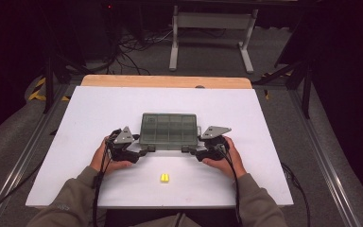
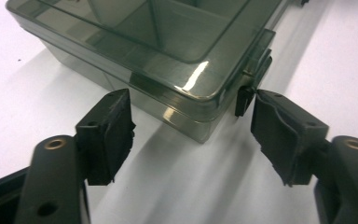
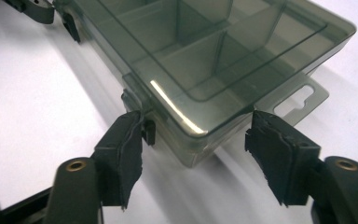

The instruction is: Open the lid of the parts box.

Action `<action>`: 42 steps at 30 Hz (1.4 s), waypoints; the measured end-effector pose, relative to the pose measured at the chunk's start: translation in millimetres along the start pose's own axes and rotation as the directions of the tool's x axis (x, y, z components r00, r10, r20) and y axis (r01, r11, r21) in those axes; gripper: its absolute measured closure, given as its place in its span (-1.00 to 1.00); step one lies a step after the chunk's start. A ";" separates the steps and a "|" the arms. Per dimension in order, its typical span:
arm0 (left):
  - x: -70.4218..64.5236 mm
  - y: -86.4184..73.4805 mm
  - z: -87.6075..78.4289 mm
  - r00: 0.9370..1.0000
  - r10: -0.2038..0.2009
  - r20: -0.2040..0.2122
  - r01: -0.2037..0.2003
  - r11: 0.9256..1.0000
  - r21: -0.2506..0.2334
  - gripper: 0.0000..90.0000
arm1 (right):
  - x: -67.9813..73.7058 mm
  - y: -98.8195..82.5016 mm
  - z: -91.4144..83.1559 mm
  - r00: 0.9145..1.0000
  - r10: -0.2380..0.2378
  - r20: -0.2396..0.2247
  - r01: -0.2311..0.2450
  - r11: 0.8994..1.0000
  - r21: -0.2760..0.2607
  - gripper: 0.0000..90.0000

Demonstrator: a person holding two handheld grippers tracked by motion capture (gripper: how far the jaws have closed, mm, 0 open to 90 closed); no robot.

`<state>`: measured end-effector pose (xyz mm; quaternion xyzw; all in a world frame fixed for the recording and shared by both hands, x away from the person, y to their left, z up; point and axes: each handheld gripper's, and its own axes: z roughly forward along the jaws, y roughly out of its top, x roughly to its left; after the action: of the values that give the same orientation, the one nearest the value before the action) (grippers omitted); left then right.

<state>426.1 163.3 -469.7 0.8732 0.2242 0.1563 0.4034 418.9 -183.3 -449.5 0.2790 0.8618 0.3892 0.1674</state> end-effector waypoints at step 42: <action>11.5 -4.2 -32.2 0.999 0.031 -0.011 -0.031 0.998 -0.056 0.98 | -0.4 3.6 -21.7 0.999 -0.041 0.031 0.044 0.995 -0.092 0.81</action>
<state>420.2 192.1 -451.7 0.8642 0.2083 0.1733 0.4240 409.5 -194.2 -432.9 0.2582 0.8459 0.4210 0.2012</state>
